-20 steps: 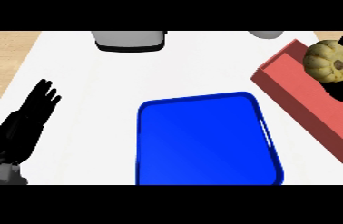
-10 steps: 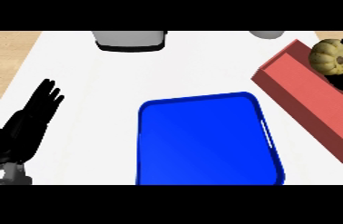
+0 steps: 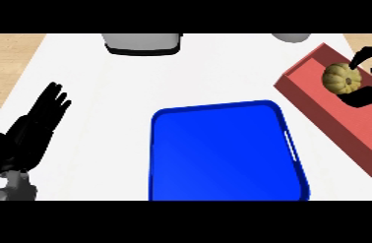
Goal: Pick the squash from the tray and place it in the cardboard box
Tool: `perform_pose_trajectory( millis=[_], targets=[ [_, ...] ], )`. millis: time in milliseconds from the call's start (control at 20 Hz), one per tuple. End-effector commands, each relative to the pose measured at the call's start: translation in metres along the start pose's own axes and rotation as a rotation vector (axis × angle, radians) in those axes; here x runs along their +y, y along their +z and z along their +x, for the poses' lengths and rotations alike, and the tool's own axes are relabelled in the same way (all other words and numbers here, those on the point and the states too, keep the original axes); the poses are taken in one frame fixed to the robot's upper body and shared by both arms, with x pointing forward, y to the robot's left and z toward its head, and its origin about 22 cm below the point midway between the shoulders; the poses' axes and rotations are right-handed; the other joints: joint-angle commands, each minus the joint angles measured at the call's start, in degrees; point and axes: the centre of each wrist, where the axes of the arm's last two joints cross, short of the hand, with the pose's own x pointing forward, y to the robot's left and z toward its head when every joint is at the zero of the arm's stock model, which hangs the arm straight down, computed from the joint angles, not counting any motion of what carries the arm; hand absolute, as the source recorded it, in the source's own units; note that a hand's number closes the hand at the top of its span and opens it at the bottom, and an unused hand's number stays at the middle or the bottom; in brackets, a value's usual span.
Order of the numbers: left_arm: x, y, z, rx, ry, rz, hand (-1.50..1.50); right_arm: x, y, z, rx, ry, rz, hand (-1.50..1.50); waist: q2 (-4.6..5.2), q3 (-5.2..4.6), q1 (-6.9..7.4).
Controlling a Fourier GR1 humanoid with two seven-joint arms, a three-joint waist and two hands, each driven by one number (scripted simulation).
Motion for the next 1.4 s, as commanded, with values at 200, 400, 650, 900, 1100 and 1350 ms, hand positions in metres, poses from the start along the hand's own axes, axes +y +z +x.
perform_pose_trajectory(
  millis=[200, 400, 650, 900, 1100, 1350],
  targets=[
    [0.005, -0.007, -0.001, -0.005, -0.006, 0.007, 0.00, 0.046, -0.011, -0.037, 0.049, -0.053, 0.157, -1.50, 0.08, 0.00, -0.13],
    [-0.006, -0.002, -0.008, 0.004, 0.002, 0.026, 0.00, 0.047, 0.004, -0.051, -0.030, -0.183, 0.053, -1.50, -0.17, 0.00, -0.74],
    [0.009, 0.012, -0.001, 0.000, -0.021, 0.020, 0.00, 0.032, -0.003, -0.044, 0.022, -0.541, -0.160, -1.50, -0.43, 0.05, -0.82],
    [0.012, 0.005, -0.005, -0.013, 0.000, 0.038, 0.00, -0.012, 0.002, -0.081, 0.054, -0.737, -0.261, -1.50, -0.34, -0.01, -1.44],
    [0.006, 0.004, -0.013, -0.007, 0.001, 0.026, 0.00, -0.041, 0.023, -0.126, 0.094, -0.760, -0.259, -1.50, -0.33, -0.04, -1.43],
    [0.001, 0.002, 0.001, 0.008, -0.011, 0.025, 0.00, -0.073, 0.035, -0.167, 0.106, -0.830, -0.294, -1.50, -0.20, 0.00, -0.86]
  ],
)
